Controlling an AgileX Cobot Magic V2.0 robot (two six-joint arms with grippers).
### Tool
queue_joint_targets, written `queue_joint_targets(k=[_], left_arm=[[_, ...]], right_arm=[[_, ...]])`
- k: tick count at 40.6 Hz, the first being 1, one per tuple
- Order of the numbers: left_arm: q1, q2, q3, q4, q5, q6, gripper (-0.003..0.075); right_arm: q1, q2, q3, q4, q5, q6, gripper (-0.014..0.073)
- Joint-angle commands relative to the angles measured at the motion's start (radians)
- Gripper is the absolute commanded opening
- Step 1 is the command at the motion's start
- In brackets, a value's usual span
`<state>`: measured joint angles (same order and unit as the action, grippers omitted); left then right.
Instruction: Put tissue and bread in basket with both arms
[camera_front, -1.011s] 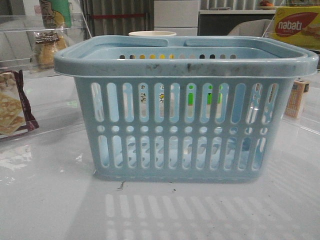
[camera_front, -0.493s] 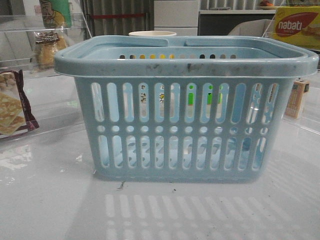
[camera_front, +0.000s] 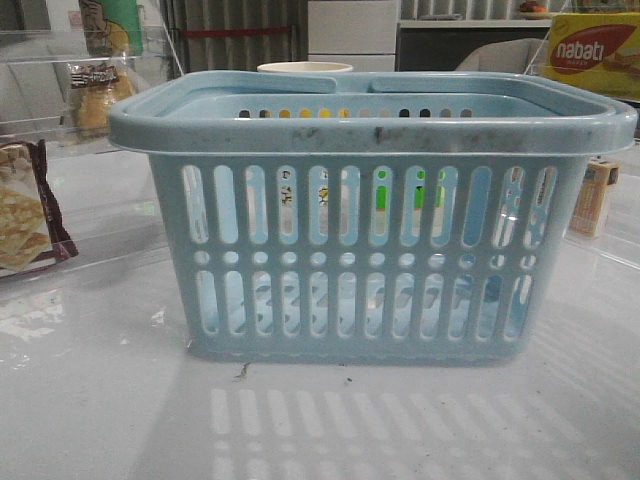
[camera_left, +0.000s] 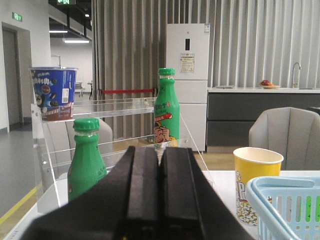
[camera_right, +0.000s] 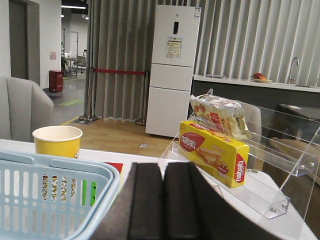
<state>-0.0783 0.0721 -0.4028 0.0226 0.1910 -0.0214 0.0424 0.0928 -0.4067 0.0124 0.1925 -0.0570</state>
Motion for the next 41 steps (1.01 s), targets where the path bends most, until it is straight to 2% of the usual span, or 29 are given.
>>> queue_joint_targets(k=[1, 9, 17, 26, 34, 37, 41], left_arm=[[0.002, 0.097, -0.132, -0.004, 0.032, -0.003, 0.0091], [0.002, 0.282, -0.304, -0.004, 0.221, -0.003, 0.0091], [0.002, 0.410, -0.314, -0.004, 0.346, -0.003, 0.0091], [0.002, 0.515, -0.314, -0.011, 0.371, -0.003, 0.0091], [0.002, 0.569, -0.311, 0.033, 0.417, -0.003, 0.0092], [0.002, 0.587, -0.309, 0.064, 0.424, -0.003, 0.0132], [0.002, 0.600, -0.309, 0.071, 0.420, -0.001, 0.0267]], right_arm=[[-0.008, 0.101, -0.133, 0.001, 0.022, 0.001, 0.0055], [-0.008, 0.275, -0.274, 0.001, 0.199, 0.001, 0.0055], [-0.008, 0.391, -0.268, 0.001, 0.315, 0.001, 0.0055], [-0.008, 0.508, -0.251, 0.001, 0.435, 0.001, 0.0055], [-0.008, 0.587, -0.251, 0.001, 0.445, 0.001, 0.0060], [-0.008, 0.611, -0.251, 0.001, 0.444, 0.001, 0.0107], [-0.008, 0.644, -0.251, 0.001, 0.436, 0.001, 0.0276]])
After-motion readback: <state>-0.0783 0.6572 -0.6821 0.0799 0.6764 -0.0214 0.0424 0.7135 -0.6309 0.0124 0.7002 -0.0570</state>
